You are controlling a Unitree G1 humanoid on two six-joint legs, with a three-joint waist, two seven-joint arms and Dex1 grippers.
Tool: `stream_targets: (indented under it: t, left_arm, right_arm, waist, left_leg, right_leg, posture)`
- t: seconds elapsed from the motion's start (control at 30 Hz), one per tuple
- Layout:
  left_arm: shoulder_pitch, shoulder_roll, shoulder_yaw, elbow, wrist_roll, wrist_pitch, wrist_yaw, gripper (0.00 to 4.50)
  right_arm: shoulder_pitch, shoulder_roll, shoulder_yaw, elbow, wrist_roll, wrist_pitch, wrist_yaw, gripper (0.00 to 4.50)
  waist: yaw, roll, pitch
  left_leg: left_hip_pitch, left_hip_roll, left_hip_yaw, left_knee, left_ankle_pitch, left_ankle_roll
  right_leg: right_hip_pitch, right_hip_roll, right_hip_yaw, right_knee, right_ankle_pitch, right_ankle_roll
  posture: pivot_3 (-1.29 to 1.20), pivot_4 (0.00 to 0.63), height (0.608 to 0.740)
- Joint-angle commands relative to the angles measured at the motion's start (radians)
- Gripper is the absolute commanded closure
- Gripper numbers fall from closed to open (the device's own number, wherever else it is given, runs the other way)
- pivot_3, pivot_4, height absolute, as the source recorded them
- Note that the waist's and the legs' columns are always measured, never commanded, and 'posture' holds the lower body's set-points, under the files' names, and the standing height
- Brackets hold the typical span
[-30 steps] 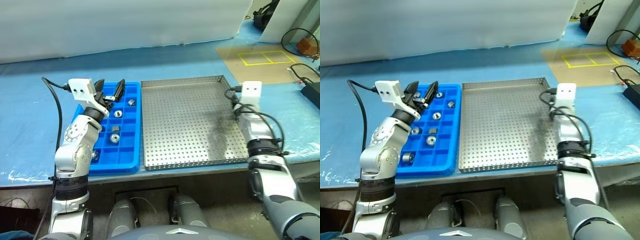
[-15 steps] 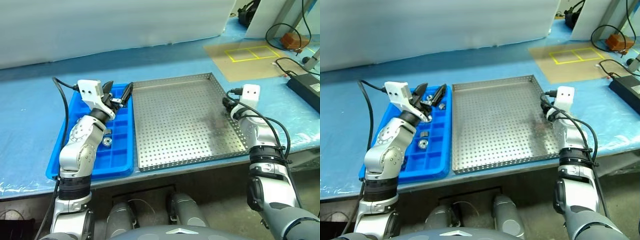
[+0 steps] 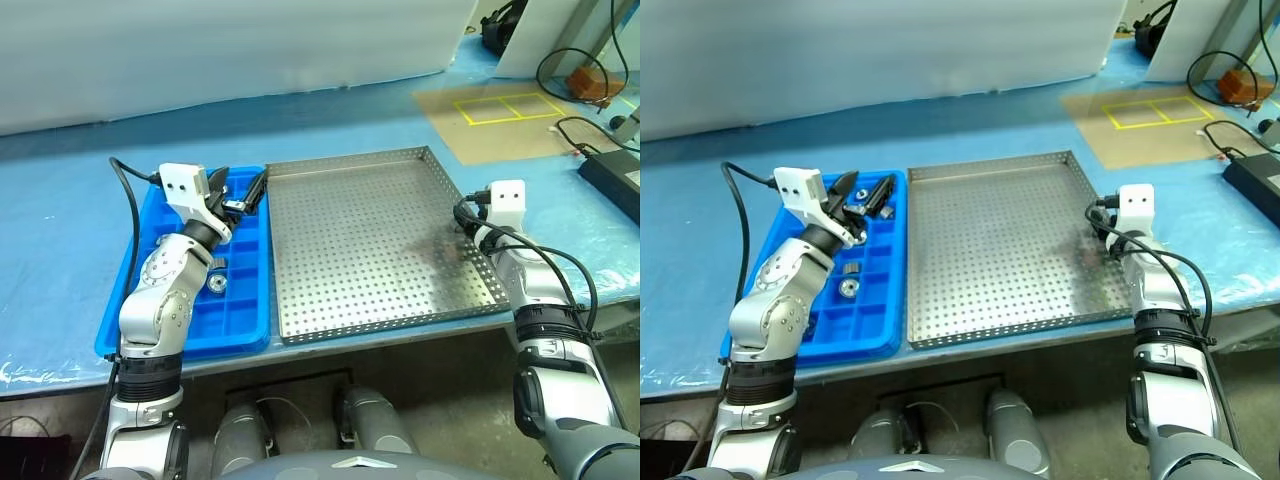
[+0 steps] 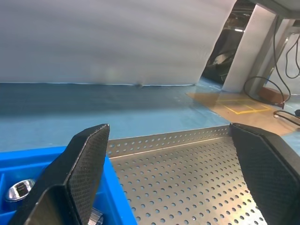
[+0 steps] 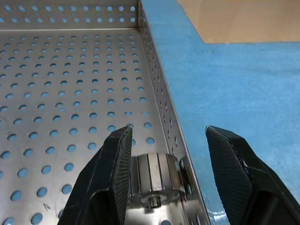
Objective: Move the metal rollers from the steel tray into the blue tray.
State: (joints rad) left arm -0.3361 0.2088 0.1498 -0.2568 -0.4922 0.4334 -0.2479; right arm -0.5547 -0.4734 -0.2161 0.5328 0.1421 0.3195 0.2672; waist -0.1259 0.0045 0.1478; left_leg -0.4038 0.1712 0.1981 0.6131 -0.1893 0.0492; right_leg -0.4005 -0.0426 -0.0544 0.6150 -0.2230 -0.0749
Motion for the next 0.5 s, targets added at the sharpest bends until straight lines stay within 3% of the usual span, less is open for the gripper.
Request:
stream_targets:
  t: [0.03,0.5]
  left_arm:
    - [-0.005,0.000,-0.001,-0.028,-0.002,-0.006,-0.005,0.19]
    - [0.002,-0.001,-0.007,-0.037,-0.005,0.007,-0.010,0.19]
  right_arm:
    - [0.009,0.019,0.015,-0.077,0.012,-0.007,0.029,1.92]
    - [0.034,0.043,0.031,-0.079,0.000,-0.002,0.045,1.92]
  waist:
    - [-0.001,0.000,0.000]
    - [-0.023,0.000,0.000]
  left_leg:
    - [0.000,0.000,0.000,0.000,0.000,0.000]
    - [0.000,0.001,0.000,0.000,0.000,0.000]
  right_leg:
    - [0.000,0.000,0.000,0.000,0.000,0.000]
    - [0.000,0.001,0.000,0.000,0.000,0.000]
  posture:
    - [-0.43,0.150,0.740]
    - [-0.43,0.150,0.740]
